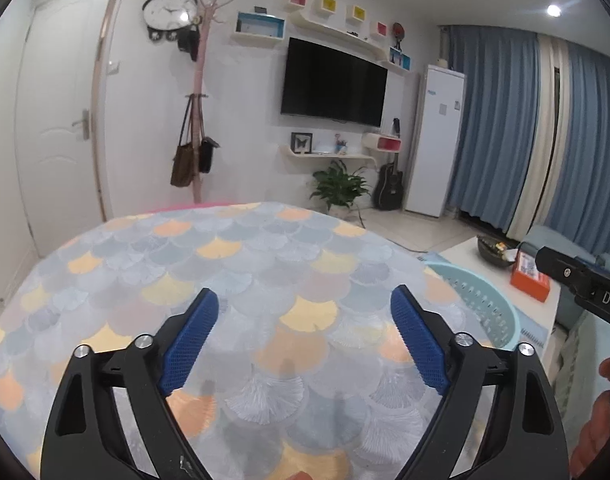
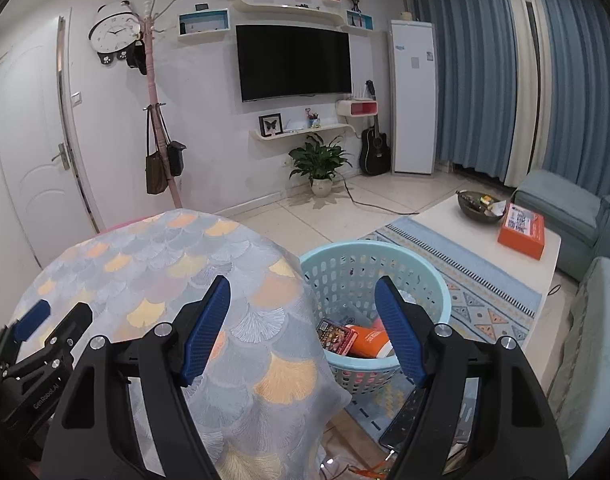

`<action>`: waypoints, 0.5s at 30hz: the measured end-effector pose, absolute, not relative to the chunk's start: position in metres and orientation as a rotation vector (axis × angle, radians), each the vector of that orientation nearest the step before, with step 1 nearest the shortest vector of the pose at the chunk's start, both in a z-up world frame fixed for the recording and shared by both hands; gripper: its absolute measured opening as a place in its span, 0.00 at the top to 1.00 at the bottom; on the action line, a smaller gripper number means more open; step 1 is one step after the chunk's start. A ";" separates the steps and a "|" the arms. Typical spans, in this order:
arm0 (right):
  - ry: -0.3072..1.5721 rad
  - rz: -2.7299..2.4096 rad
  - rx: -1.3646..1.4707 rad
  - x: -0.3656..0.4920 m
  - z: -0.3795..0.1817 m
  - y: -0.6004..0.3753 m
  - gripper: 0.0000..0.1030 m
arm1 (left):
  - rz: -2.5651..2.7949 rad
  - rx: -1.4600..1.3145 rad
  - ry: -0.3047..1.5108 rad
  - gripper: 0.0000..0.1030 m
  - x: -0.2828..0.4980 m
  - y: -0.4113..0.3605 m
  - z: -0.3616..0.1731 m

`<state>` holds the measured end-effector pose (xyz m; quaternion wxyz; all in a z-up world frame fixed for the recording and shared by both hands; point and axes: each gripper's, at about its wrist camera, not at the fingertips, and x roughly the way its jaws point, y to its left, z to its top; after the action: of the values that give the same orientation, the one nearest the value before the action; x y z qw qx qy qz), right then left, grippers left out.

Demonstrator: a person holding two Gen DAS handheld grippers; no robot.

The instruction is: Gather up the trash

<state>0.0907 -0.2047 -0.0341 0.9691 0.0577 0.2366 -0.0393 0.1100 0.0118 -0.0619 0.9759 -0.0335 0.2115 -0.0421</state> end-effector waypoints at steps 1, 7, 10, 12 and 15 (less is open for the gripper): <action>0.478 -0.078 0.115 0.090 -0.035 -0.204 0.31 | -0.087 -0.069 0.429 0.16 0.109 0.012 -0.063; 0.480 -0.080 0.114 0.089 -0.043 -0.199 0.31 | -0.081 -0.056 0.439 0.16 0.110 0.010 -0.067; 0.478 -0.087 0.108 0.089 -0.044 -0.198 0.31 | -0.087 -0.053 0.442 0.16 0.109 0.009 -0.068; 0.481 -0.083 0.111 0.089 -0.045 -0.199 0.31 | -0.085 -0.053 0.444 0.15 0.109 0.008 -0.068; 0.480 -0.079 0.110 0.089 -0.044 -0.199 0.31 | -0.084 -0.053 0.446 0.15 0.109 0.008 -0.068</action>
<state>0.0891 -0.1988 -0.0443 0.9691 0.0546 0.2375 -0.0390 0.1092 0.0079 -0.0679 0.9740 -0.0265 0.2210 -0.0417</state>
